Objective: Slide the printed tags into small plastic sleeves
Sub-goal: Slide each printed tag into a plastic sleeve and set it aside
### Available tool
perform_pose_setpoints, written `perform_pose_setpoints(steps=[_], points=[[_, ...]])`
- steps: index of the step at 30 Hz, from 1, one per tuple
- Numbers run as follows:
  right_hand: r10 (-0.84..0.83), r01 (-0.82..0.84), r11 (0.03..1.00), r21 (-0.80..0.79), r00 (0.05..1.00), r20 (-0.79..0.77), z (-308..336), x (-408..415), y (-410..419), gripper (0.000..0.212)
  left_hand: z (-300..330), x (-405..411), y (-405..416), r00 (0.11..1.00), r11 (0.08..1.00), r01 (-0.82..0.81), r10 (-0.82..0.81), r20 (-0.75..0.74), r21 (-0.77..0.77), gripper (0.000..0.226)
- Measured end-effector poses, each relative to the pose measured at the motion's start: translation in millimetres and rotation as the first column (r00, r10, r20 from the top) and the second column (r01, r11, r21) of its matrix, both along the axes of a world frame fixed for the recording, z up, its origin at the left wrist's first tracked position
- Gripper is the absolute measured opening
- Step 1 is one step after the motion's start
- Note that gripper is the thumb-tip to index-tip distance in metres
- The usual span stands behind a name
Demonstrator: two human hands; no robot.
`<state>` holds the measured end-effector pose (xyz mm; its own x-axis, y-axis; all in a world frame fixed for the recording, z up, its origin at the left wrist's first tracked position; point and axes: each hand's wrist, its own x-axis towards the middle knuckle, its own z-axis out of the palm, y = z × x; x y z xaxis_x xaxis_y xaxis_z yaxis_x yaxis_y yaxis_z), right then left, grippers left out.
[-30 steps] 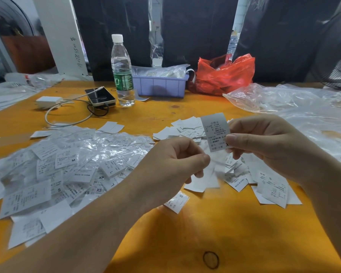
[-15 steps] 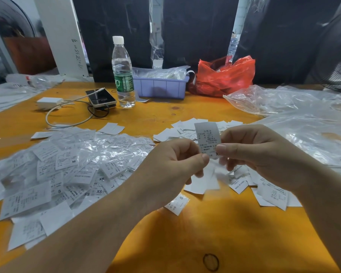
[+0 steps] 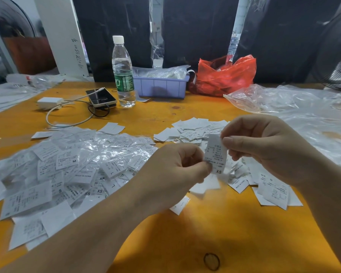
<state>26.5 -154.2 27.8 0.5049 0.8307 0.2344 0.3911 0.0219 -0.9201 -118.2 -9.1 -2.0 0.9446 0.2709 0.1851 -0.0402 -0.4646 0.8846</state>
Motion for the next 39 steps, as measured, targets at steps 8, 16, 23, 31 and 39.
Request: perform_pose_setpoints(steps=[8,16,23,31,39], points=[[0.000,-0.001,1.000,0.020,1.000,0.030,-0.4,-0.4,0.0,0.026,-1.3,1.8,3.3,1.000,0.995,-0.008,0.011,0.022,-0.100,0.021],[0.039,-0.040,0.999,0.012,0.997,0.073,-3.5,-2.7,2.3,0.018,-2.5,2.6,3.7,0.998,0.995,-0.053,0.056,0.037,-0.079,0.021],[0.031,-0.032,0.999,0.021,0.996,0.084,-4.0,-4.0,2.6,0.020,-2.9,3.0,5.9,0.995,0.994,-0.073,0.078,0.061,-0.077,0.023],[0.023,-0.024,1.000,0.011,0.992,0.124,-5.7,-6.7,3.5,0.025,-2.6,3.4,7.0,0.991,0.991,-0.101,0.108,0.079,-0.094,0.023],[0.066,-0.066,0.998,-0.008,0.990,0.127,-7.9,-5.9,4.4,0.016,-2.5,2.7,7.5,0.992,0.988,-0.101,0.110,0.068,-0.120,0.021]])
